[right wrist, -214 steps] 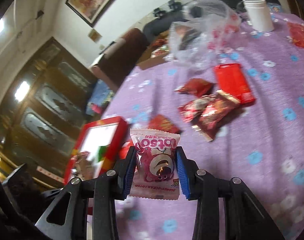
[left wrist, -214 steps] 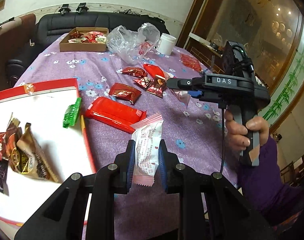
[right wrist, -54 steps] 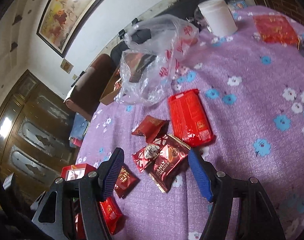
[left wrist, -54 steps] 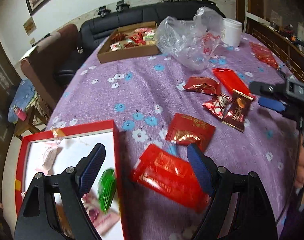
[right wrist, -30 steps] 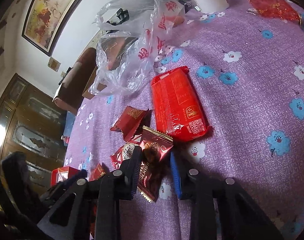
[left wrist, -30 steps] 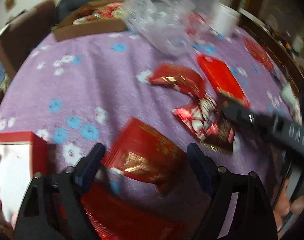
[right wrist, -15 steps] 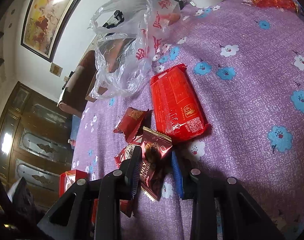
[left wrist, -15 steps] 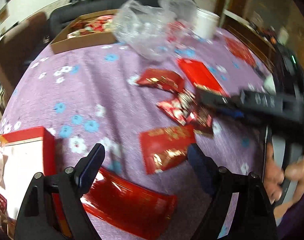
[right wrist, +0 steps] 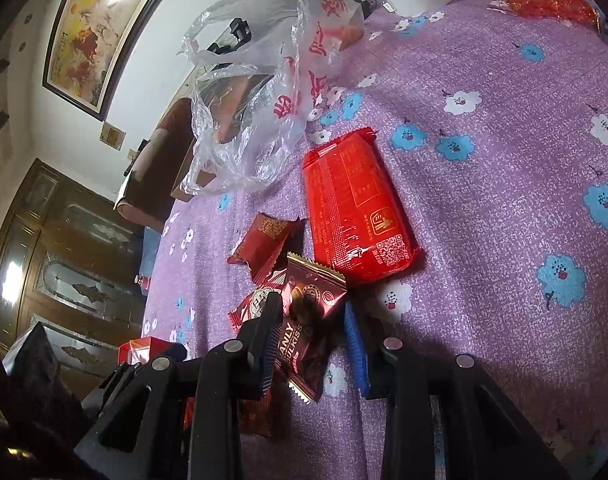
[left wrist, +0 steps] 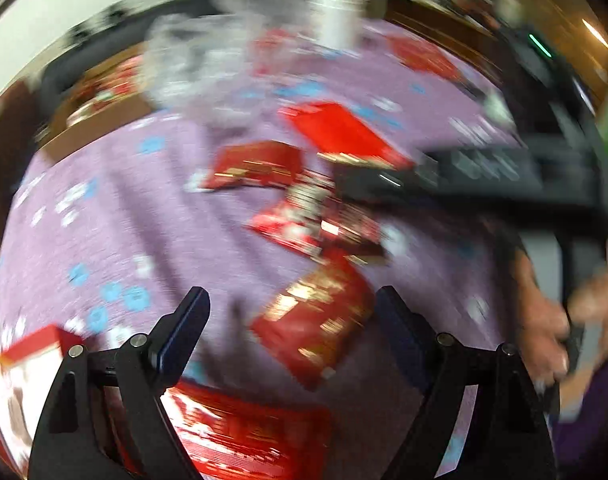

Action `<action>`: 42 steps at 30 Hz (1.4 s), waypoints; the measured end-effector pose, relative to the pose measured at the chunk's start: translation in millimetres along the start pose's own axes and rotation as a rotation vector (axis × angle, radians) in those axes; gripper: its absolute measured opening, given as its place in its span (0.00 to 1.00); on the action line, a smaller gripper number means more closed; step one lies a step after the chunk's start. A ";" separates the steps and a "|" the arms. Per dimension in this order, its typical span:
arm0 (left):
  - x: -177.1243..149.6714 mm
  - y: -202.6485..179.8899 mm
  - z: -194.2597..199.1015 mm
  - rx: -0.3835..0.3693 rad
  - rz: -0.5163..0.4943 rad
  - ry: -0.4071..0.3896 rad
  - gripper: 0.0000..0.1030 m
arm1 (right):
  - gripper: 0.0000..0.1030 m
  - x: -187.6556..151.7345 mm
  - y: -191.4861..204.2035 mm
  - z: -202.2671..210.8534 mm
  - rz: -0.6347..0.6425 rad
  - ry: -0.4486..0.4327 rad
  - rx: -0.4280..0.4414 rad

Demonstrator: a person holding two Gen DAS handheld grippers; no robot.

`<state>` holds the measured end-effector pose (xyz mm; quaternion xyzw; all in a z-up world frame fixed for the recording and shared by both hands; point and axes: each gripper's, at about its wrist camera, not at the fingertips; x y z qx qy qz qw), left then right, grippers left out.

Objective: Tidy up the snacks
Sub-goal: 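Grasp the red gold-lettered packet with the left gripper while the right holds the brown packet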

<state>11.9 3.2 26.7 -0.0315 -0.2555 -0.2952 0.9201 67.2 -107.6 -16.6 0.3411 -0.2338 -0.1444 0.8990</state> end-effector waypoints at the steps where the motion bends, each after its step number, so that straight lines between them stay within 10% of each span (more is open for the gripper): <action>1: -0.9 -8.1 -1.1 -0.002 -0.055 0.015 0.82 | 0.31 0.4 0.1 -0.2 0.000 0.000 0.000; 5: 3.1 -5.1 4.5 0.087 -0.055 -0.028 0.83 | 0.31 1.3 -1.0 -0.4 -0.007 0.003 0.006; 23: 12.3 -17.1 -17.4 0.025 -0.197 -0.012 0.83 | 0.35 1.6 -1.4 -0.9 -0.013 0.009 0.019; 27: 9.1 -10.7 -10.6 -0.046 -0.142 -0.042 0.44 | 0.50 0.6 1.6 0.8 -0.014 0.024 0.052; 32: 8.2 -17.0 -9.1 -0.010 -0.141 -0.049 0.32 | 0.50 -4.5 11.4 -0.5 0.046 0.013 0.013; 36: 8.3 -11.0 -5.8 -0.023 -0.098 -0.056 0.26 | 0.18 -7.4 12.4 -8.4 0.072 0.044 -0.021; 41: 1.3 9.3 1.0 -0.058 0.048 -0.086 0.20 | 0.13 -10.8 20.8 -0.4 0.118 0.012 -0.033; 42: 0.0 13.3 3.4 -0.054 0.073 -0.093 0.00 | 0.12 -10.4 20.6 1.7 0.115 0.009 -0.023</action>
Point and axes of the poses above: each gripper's, at about its wrist camera, not at the fingertips, and z roughly against the way its jaws point, y to its left, x to its top, and after that the axes turned 7 degrees about -z, right-handed
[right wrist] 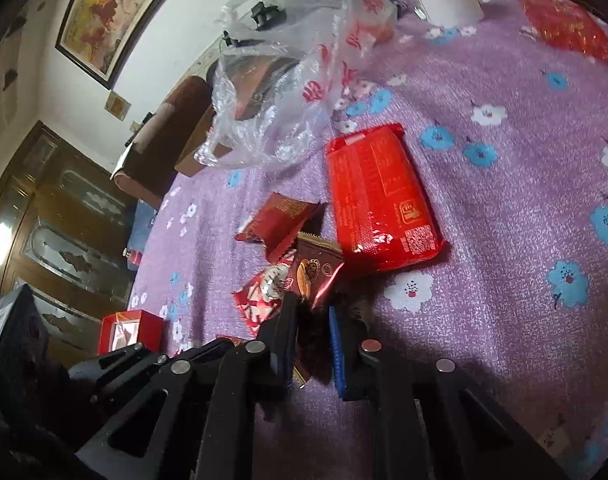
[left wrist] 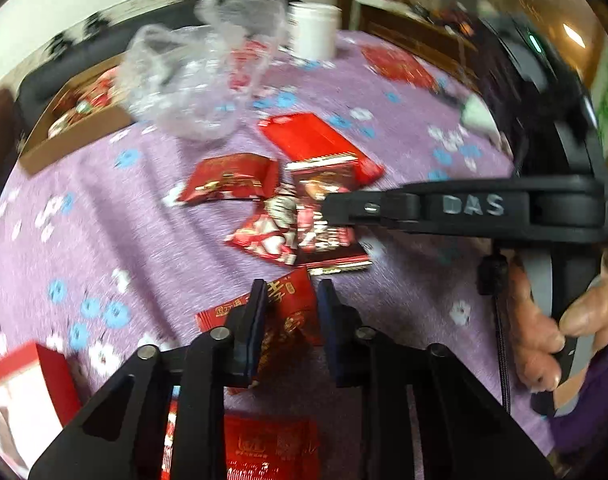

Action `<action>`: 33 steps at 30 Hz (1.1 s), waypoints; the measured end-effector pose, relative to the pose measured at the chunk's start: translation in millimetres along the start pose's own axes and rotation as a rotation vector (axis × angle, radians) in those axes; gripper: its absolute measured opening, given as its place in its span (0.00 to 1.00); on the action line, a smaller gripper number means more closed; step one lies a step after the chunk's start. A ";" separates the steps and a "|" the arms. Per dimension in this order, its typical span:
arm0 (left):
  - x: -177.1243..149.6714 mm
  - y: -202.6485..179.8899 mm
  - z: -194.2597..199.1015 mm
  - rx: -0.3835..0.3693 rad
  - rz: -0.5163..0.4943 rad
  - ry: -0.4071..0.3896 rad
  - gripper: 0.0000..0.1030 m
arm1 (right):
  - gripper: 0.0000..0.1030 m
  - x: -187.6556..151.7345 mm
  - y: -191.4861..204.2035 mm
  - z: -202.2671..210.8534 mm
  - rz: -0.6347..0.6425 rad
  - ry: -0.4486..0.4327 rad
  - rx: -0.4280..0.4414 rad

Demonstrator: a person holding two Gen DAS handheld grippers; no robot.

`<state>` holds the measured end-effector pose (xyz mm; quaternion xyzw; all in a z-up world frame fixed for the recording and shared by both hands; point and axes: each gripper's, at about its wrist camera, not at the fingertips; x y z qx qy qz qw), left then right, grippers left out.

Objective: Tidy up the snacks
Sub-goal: 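Grasp the red gold-lettered packet with the left gripper while the right holds the brown packet, then carry the red packet left and the brown packet right over the tray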

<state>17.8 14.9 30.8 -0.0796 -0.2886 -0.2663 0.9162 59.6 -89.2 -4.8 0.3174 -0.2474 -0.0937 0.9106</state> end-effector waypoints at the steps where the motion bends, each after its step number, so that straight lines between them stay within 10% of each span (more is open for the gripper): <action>1: -1.1 6.6 4.1 -0.004 0.041 -0.012 0.00 | 0.12 0.4 -1.3 2.2 -0.007 -0.004 0.007; 10: -15.9 -5.2 18.1 0.078 -0.032 -0.007 0.03 | 0.14 2.9 -10.7 0.5 -0.052 0.023 0.015; 13: -15.4 -10.9 14.8 0.104 -0.066 0.000 0.40 | 0.16 3.1 -16.8 -2.4 -0.080 0.043 0.016; 15: -15.0 -14.1 16.8 0.122 -0.078 -0.005 0.84 | 0.16 3.2 -17.8 -2.5 -0.086 0.045 0.020; 23: -12.4 -10.2 -10.1 0.155 -0.029 0.081 0.84 | 0.16 3.6 -19.8 -2.8 -0.096 0.049 0.019; 28: -15.2 11.8 -8.7 0.134 0.085 0.061 0.38 | 0.16 3.6 -18.8 -3.3 -0.095 0.049 0.016; 33: -18.6 10.0 -4.0 0.096 0.107 0.032 0.31 | 0.16 2.1 -13.8 -3.6 -0.071 0.039 0.003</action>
Point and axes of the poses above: each gripper's, at about its wrist camera, not at the fingertips, and z roughly against the way its jaws point, y to its left, x to its top, and after that the axes turned 7 degrees about -z, right-handed
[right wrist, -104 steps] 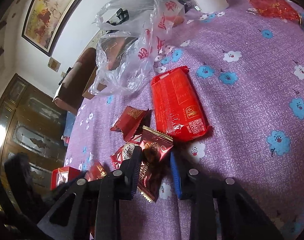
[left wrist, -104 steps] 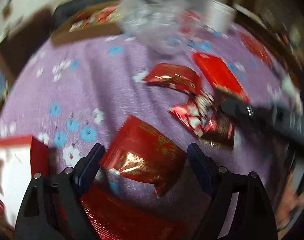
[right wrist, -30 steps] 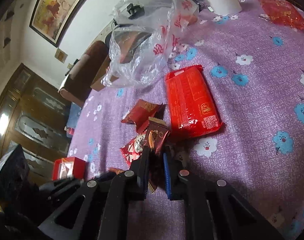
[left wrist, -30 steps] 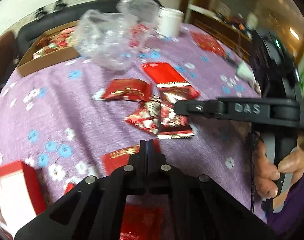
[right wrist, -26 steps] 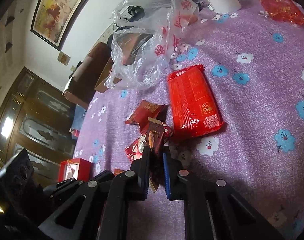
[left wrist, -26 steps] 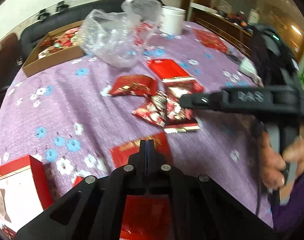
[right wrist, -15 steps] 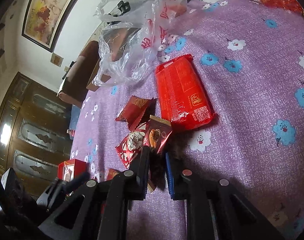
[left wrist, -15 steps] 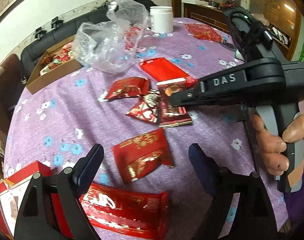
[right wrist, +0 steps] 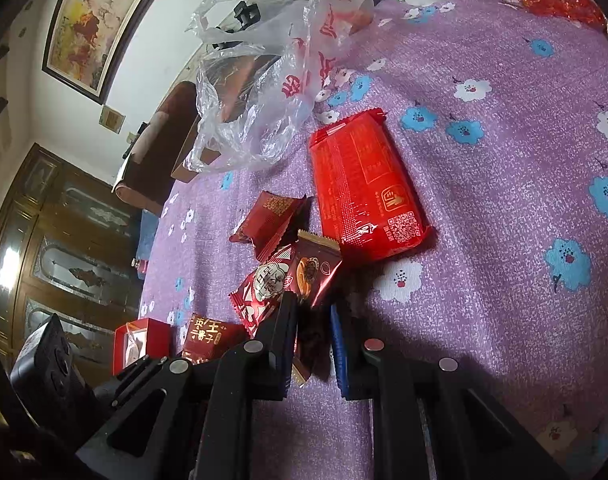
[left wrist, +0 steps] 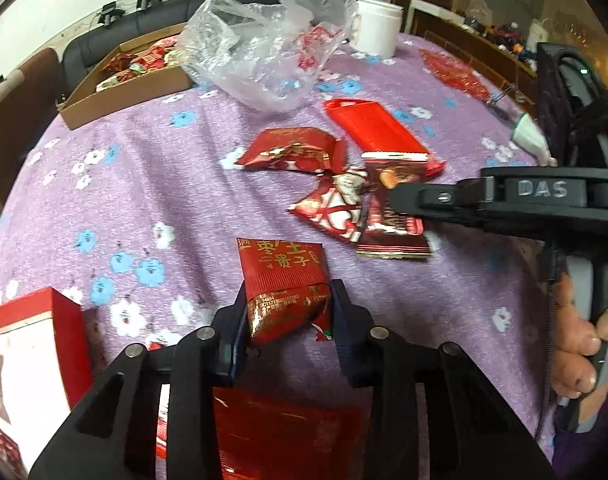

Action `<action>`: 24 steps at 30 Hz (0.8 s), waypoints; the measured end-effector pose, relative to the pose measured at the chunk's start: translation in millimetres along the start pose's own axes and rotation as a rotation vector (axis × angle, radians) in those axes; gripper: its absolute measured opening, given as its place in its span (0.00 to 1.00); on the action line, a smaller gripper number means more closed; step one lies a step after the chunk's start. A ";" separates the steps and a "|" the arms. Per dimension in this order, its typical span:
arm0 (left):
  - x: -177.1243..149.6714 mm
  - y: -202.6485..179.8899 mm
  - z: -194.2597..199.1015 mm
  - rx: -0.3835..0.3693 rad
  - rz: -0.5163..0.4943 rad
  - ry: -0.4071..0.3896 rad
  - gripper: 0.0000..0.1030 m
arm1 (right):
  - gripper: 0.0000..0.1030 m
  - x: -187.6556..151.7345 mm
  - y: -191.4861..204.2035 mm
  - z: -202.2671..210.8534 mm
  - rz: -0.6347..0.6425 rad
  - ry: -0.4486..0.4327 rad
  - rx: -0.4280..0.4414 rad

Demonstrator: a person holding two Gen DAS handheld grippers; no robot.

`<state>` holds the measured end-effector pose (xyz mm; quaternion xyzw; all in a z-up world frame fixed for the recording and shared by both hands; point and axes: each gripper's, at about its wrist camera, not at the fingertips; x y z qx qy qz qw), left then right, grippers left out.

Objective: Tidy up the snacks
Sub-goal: 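Carry the red packet left and the brown packet right over the tray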

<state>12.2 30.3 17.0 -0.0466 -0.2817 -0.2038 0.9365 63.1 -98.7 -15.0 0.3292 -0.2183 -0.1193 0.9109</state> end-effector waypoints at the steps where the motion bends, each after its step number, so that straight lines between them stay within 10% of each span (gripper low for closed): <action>1: -0.6 -0.6 1.8 -0.001 0.002 -0.006 0.31 | 0.16 -1.0 2.4 -0.3 0.016 -0.006 -0.011; 24: -28.9 -6.4 84.1 0.040 0.007 -0.198 0.28 | 0.10 -3.8 16.5 30.0 0.067 -0.112 0.104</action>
Point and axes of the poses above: each gripper's, at about its wrist camera, not at the fingertips, and z roughly against the way its jaws point, y to its left, x to its top, and after that the axes turned 7 degrees about -z, right-handed
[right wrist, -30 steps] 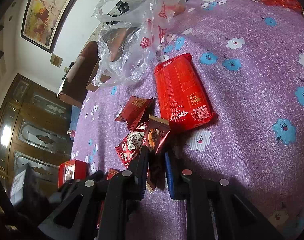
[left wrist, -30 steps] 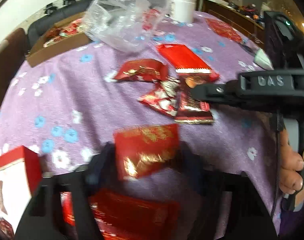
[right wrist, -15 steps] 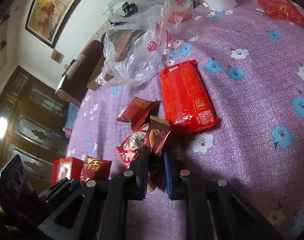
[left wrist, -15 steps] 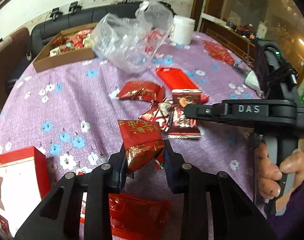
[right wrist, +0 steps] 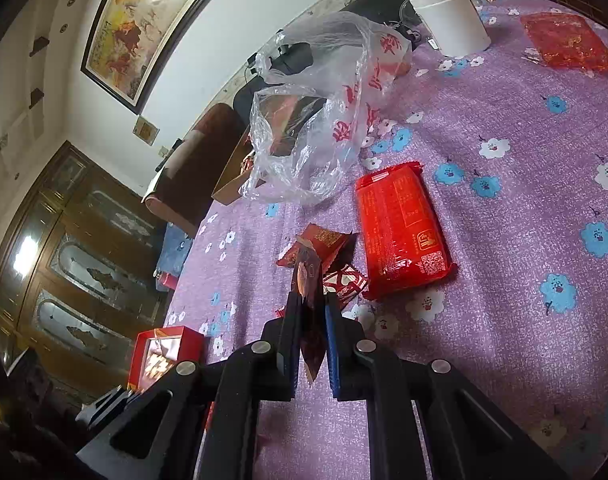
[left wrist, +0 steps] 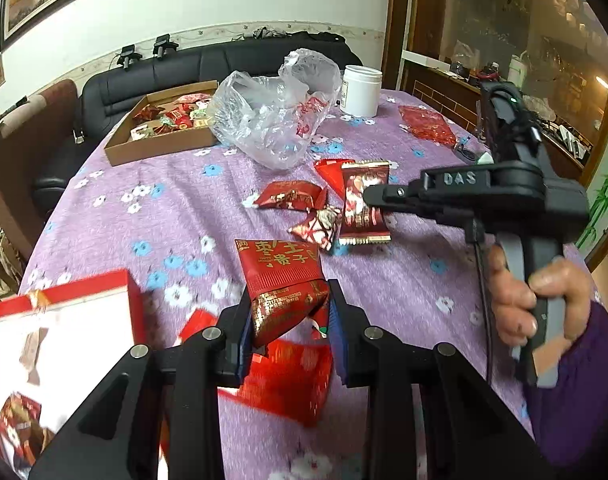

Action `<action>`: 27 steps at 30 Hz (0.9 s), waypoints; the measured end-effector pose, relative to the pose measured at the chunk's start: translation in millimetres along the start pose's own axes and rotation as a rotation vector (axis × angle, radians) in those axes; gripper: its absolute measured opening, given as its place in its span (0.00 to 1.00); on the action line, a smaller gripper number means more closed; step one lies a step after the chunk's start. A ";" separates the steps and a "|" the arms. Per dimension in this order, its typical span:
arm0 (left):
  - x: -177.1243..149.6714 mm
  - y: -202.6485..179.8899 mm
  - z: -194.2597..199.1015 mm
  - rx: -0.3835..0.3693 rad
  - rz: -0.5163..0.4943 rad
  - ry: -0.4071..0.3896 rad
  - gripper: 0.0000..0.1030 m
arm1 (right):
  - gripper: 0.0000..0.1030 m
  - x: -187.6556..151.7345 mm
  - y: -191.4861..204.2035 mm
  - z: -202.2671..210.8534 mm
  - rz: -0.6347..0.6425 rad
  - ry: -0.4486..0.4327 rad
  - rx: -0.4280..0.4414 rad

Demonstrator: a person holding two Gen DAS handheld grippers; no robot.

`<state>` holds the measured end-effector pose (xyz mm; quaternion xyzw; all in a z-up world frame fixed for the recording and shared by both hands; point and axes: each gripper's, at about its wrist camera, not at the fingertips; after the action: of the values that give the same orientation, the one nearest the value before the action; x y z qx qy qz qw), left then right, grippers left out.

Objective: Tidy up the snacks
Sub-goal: 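Carry the red packet left and the brown packet right over the tray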

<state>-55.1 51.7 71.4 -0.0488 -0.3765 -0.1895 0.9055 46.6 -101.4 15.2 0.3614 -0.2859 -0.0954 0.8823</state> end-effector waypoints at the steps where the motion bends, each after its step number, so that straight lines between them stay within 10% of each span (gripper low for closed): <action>1: -3.0 0.4 3.6 0.001 0.004 -0.003 0.28 | 0.10 -0.5 -0.2 0.8 -0.001 -0.004 0.000; 18: -54.7 52.6 101.1 0.092 0.121 -0.140 0.28 | 0.10 -13.9 1.2 7.9 -0.066 -0.056 0.068; 27: -94.9 103.7 133.9 0.182 0.241 -0.154 0.28 | 0.10 -50.9 78.1 0.7 0.005 0.041 0.214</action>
<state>-165.7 207.5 105.9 -0.0258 -0.4517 -0.0406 0.8909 1.6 -26.4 47.5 0.4546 -0.2774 -0.0546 0.8447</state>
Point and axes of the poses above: each gripper's, at about its wrist camera, not at the fingertips, and z roughly against the way its jaws point, y to its left, x to its top, and after that the axes turned 7 degrees about -z, right-handed
